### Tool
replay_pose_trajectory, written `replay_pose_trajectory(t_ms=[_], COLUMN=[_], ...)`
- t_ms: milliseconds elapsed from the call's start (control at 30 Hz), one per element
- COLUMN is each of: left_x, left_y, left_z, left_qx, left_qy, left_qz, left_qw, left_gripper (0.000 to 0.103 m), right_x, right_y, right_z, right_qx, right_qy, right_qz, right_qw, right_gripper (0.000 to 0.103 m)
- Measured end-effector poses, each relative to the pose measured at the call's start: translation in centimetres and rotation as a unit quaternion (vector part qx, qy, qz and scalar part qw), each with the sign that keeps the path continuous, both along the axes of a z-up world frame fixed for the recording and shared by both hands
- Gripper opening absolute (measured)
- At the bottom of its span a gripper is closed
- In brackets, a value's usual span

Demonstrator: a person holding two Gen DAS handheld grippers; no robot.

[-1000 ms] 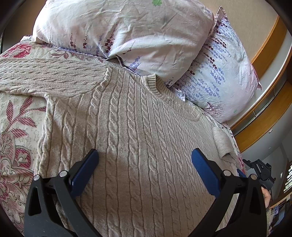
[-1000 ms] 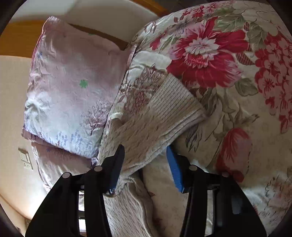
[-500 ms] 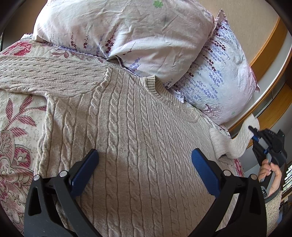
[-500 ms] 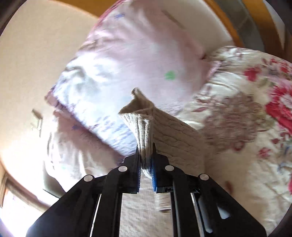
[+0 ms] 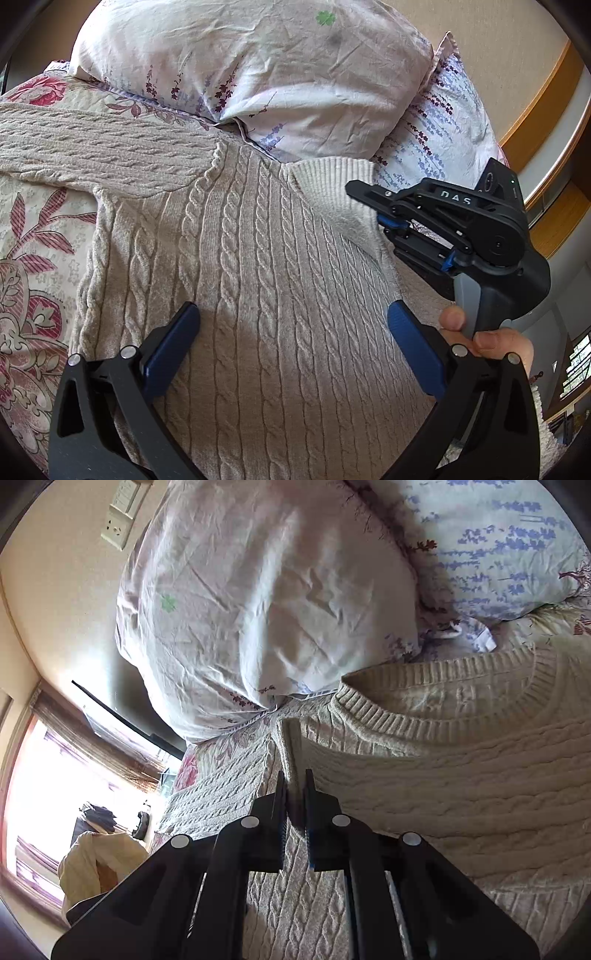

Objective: Fold small clothes

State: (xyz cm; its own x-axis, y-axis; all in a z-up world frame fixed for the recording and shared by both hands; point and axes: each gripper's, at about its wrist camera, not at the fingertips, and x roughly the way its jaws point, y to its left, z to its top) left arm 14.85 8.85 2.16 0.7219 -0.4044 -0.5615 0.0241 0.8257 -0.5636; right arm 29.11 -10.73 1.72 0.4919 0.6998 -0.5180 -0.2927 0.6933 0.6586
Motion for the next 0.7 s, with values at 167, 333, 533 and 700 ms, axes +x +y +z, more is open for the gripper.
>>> replay_pose_trajectory(t_ms=[167,333,533,700], left_x=[-0.1,-0.1,-0.7,-2.9], left_y=[0.2,0.2,1.0,3.7], left_z=[0.0,0.0,0.2,2.5], left_qx=[-0.007,-0.007,-0.032,0.011], left_qy=[-0.004,-0.004,-0.028,-0.059], left_qz=[0.002,0.002,0.015,0.027], left_qw=[1.0,1.0,0.999,0.9978], left_gripper=[0.101,0.101,0.101,0.101], right_x=[0.5,1.1,0.6,-3.3], right_y=[1.7,3.5,3.2,1.2], right_z=[-1.6,-3.9,-3.1,-0.1], right_qx=[-0.013,-0.034,0.038,0.044], right_qy=[0.021,0.069,0.09,0.07], right_qz=[0.012,0.031,0.07,0.12], right_qw=[1.0,0.996,0.993,0.989], right_gripper=[0.009,0.016,0.068,0.088])
